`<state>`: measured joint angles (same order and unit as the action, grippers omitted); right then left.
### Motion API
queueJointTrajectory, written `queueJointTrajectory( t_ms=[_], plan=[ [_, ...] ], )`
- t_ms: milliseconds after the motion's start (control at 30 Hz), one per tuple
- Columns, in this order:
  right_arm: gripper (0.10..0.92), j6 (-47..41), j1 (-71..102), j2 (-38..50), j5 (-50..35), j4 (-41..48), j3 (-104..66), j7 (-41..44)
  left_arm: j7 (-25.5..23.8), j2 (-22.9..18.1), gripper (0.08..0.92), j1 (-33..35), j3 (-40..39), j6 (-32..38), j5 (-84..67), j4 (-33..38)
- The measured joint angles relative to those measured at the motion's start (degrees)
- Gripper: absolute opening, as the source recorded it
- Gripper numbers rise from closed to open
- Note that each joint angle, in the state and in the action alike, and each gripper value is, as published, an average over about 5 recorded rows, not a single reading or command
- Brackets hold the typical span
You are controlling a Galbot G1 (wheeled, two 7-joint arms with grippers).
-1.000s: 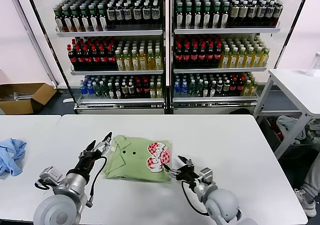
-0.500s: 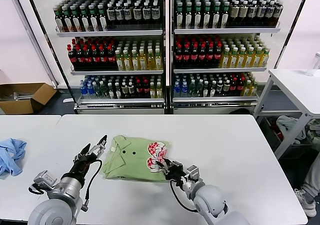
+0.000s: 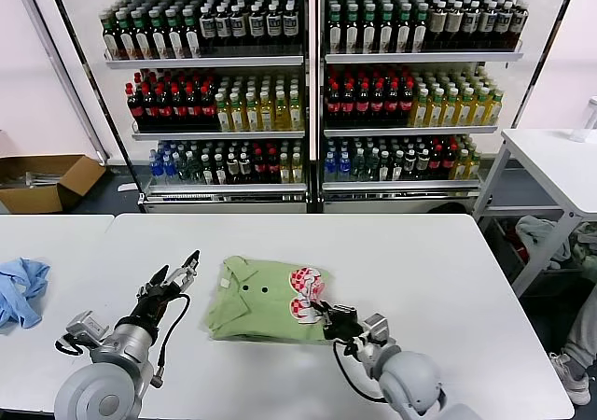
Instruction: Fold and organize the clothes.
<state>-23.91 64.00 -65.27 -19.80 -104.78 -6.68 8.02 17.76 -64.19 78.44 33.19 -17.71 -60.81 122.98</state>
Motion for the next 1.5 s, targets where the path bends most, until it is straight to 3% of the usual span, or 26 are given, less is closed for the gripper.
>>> queueJointTrajectory(
  t_ms=[167,267,667,1000,1500],
  plan=[
    [0.145,-0.2,2.1,3.1,0.0,-2.5,-2.9,0.3,0.0,-0.4,0.823,-0.7,-0.6,0.0,0.7,-0.8],
    [0.201,-0.2,3.5,4.1,0.1,-4.0,-4.8,0.0,0.0,-0.9,0.823,-0.8,-1.1,0.0,1.2,-1.1],
    [0.530,3.3,7.6,5.1,-0.8,-7.3,-12.0,-0.9,0.1,-1.1,0.823,-1.7,-2.5,0.0,2.2,-1.6],
    [0.800,5.0,3.6,0.7,-1.4,-5.3,-6.9,0.2,0.3,-1.1,0.823,-1.5,-2.8,-0.1,3.1,-0.9],
    [0.823,-2.0,-5.7,-5.7,3.9,3.5,6.0,-3.3,-0.1,-2.1,0.823,0.8,-1.4,0.0,4.2,0.2]
  ],
)
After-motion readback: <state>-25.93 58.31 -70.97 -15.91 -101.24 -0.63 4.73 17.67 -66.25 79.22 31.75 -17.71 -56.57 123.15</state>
